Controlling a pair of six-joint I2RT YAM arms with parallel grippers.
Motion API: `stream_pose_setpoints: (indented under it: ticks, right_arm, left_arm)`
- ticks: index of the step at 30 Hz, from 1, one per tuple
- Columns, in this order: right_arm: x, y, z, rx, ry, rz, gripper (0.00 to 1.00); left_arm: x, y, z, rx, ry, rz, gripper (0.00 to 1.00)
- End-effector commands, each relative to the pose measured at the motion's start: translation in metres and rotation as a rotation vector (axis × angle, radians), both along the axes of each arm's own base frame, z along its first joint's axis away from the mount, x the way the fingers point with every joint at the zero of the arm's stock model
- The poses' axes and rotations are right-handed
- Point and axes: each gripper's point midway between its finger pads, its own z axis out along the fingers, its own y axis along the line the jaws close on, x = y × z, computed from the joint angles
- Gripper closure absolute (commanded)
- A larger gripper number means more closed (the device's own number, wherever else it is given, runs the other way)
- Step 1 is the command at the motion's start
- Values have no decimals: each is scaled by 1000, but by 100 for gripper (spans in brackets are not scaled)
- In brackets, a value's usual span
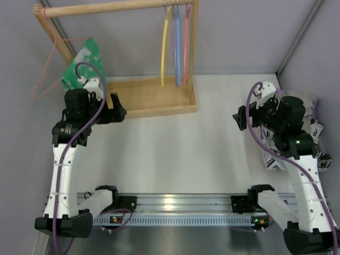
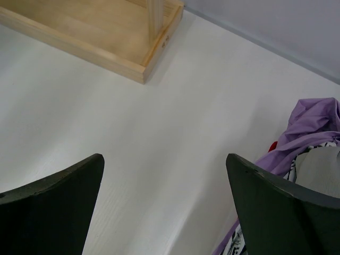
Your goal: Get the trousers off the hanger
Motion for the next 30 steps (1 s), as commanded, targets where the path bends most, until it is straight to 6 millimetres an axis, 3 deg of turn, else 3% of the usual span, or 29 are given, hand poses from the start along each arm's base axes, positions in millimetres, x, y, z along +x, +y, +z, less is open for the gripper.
stream_pose_setpoints:
  ticks: [1,5,8,10,11,13,14,21,23,26,30]
  right_arm:
    - [-3,1,26,19,-63,6,1]
    - [-3,5,22,37,-48,22,1]
    - [-2,6,23,41,-45,26,0]
    - [-1,6,23,41,-44,26,1]
    - [-2,5,25,41,-45,24,1]
    - [-1,4,25,40,-41,20,1]
    - [-1,4,25,40,-40,20,0]
    - [0,4,21,38,-26,22,0]
    - [2,4,21,38,-23,22,1]
    - [3,4,22,39,-24,25,1]
    - [4,5,23,40,-23,29,1]
  left_arm:
    - [3,-7,24,-8,-69,-52,1]
    - [12,-14,53,2,-135,-118,2]
    - [29,-15,96,6,-219,-120,2]
    - [40,-13,112,-13,-235,-89,2]
    - [43,-11,134,-14,-284,-68,2]
    - [57,-10,142,-36,-285,-49,3]
    - [60,-10,159,-39,-324,-41,4]
    - [41,-11,222,-76,-483,-47,5]
    - [35,6,239,-62,-535,18,5]
    - [28,22,256,-36,-579,72,6]
    - [40,54,245,-32,-516,155,7]
